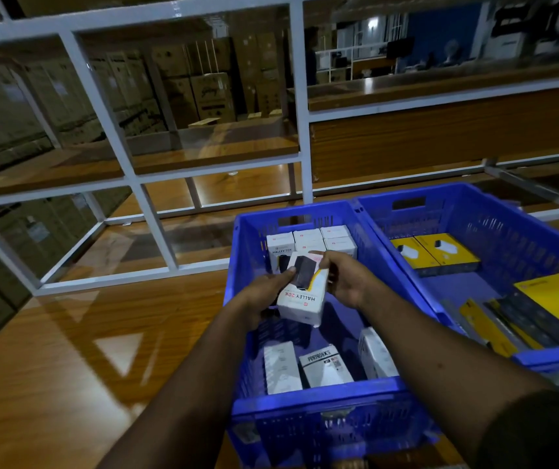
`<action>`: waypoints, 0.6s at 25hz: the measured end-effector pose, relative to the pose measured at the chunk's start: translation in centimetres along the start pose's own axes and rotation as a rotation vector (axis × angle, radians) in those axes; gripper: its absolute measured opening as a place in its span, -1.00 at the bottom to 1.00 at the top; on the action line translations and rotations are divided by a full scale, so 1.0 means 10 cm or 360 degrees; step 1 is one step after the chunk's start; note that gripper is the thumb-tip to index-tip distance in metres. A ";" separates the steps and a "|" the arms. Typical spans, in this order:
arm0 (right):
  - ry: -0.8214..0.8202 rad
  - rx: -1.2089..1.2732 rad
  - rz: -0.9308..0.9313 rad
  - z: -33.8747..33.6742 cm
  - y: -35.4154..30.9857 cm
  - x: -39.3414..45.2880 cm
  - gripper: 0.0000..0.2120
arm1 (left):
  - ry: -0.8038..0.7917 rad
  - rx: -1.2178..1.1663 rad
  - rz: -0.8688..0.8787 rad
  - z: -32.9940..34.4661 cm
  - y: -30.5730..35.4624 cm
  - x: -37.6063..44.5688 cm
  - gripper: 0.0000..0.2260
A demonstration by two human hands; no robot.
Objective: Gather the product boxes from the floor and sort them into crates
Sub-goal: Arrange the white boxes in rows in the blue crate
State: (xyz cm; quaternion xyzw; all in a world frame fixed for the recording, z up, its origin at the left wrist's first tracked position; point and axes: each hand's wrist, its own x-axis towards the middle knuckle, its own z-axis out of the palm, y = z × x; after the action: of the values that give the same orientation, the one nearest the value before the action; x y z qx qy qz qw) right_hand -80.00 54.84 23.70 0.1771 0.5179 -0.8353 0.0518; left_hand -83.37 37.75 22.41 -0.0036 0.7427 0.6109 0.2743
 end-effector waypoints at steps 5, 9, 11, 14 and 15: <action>-0.0127 0.0081 -0.0053 0.02 -0.01 0.05 -0.87 | 0.0088 -0.0186 -0.0008 0.02 0.05 -0.02 -0.66; -0.0243 0.0095 -0.0086 0.00 -0.01 0.11 -0.65 | -0.0186 -0.0731 -0.0092 -0.07 0.08 -0.04 -0.71; -0.0364 0.0117 -0.0123 0.00 -0.01 0.11 -0.62 | -0.0327 -0.0815 -0.0140 -0.09 0.09 -0.10 -0.73; -0.0511 0.0069 -0.0173 -0.01 -0.01 0.09 -0.60 | -0.0461 -0.0937 -0.0230 -0.10 0.10 -0.14 -0.69; -0.0522 -0.0016 -0.0168 -0.01 0.00 0.09 -0.60 | -0.0489 -0.0963 -0.0254 -0.10 0.12 -0.15 -0.67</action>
State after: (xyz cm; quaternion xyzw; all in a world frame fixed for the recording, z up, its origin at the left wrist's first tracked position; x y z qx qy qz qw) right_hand -80.84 55.01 23.36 0.0107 0.5152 -0.8520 0.0925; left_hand -82.91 36.65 24.20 -0.0510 0.4753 0.7735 0.4163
